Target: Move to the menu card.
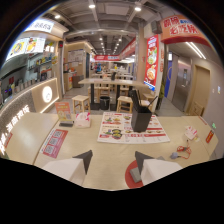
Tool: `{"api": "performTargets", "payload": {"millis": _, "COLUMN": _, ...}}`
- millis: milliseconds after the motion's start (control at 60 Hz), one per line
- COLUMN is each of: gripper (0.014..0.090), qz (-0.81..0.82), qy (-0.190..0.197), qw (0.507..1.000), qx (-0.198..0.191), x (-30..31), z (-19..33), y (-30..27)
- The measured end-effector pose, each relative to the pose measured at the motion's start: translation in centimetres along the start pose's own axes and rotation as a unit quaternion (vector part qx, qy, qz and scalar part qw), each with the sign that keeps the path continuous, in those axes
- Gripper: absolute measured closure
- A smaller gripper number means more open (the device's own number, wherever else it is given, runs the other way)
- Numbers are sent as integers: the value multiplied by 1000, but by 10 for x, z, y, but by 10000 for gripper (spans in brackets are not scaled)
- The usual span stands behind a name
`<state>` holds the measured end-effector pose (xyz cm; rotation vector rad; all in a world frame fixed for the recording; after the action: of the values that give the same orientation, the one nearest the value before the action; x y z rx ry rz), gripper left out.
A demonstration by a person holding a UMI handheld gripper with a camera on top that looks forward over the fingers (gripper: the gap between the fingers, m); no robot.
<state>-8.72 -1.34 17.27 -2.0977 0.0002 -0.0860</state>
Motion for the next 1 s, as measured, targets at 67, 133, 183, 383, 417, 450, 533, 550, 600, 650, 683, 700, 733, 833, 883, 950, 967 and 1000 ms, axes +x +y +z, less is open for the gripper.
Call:
{"api": "performTargets", "payload": {"millis": 67, "gripper": 203, "qz": 0, "qy": 0, "qw": 1000, "qx": -3, "x": -1, "z": 3, "y": 2}}
{"api": "performTargets", "payload": {"millis": 133, "gripper": 201, "qz": 0, "qy": -2, "qw": 1000, "qx": -6, "x": 5, "z": 9, "y": 7}}
{"api": "performTargets", "payload": {"millis": 183, "gripper": 203, "qz": 0, "qy": -1, "qw": 1000, "qx": -8, "x": 6, "z": 13, "y": 6}}
{"api": "performTargets", "payload": {"millis": 383, "gripper": 205, "qz": -3, "qy": -8, "qw": 1000, "qx": -16, "x": 16, "z": 54, "y": 2}}
{"api": "performTargets", "payload": {"millis": 417, "gripper": 201, "qz": -4, "qy": -6, "qw": 1000, "qx": -17, "x": 15, "z": 65, "y": 1}}
{"api": "performTargets", "payload": {"millis": 450, "gripper": 205, "qz": -6, "qy": -6, "qw": 1000, "qx": -20, "x": 19, "z": 76, "y": -2}}
{"api": "performTargets", "payload": {"millis": 533, "gripper": 204, "qz": -9, "qy": -5, "qw": 1000, "qx": -22, "x": 23, "z": 109, "y": -6}}
{"api": "performTargets", "payload": {"millis": 550, "gripper": 203, "qz": -10, "qy": -5, "qw": 1000, "qx": -23, "x": 24, "z": 116, "y": -7}}
{"api": "performTargets", "payload": {"millis": 600, "gripper": 202, "qz": -13, "qy": -6, "qw": 1000, "qx": -26, "x": 25, "z": 137, "y": -10}}
{"api": "performTargets", "payload": {"millis": 650, "gripper": 202, "qz": -15, "qy": -7, "qw": 999, "qx": -29, "x": 26, "z": 160, "y": -10}}
{"api": "performTargets", "payload": {"millis": 683, "gripper": 203, "qz": -16, "qy": -8, "qw": 999, "qx": -32, "x": 27, "z": 174, "y": -11}}
{"api": "performTargets", "payload": {"millis": 700, "gripper": 202, "qz": -16, "qy": -8, "qw": 999, "qx": -33, "x": 27, "z": 181, "y": -11}}
{"api": "performTargets", "payload": {"millis": 733, "gripper": 200, "qz": -16, "qy": -6, "qw": 999, "qx": -36, "x": 28, "z": 195, "y": -11}}
{"api": "performTargets", "payload": {"millis": 833, "gripper": 200, "qz": -16, "qy": -1, "qw": 999, "qx": -44, "x": 31, "z": 235, "y": -11}}
{"api": "performTargets", "payload": {"millis": 883, "gripper": 201, "qz": -16, "qy": -3, "qw": 999, "qx": -48, "x": 29, "z": 254, "y": -9}}
{"api": "performTargets", "payload": {"millis": 950, "gripper": 201, "qz": -17, "qy": -2, "qw": 998, "qx": -54, "x": 28, "z": 275, "y": -6}}
{"api": "performTargets", "payload": {"millis": 967, "gripper": 198, "qz": -16, "qy": -2, "qw": 998, "qx": -56, "x": 28, "z": 279, "y": -6}}
{"api": "performTargets", "payload": {"millis": 1000, "gripper": 198, "qz": -14, "qy": -3, "qw": 998, "qx": -60, "x": 28, "z": 285, "y": -5}}
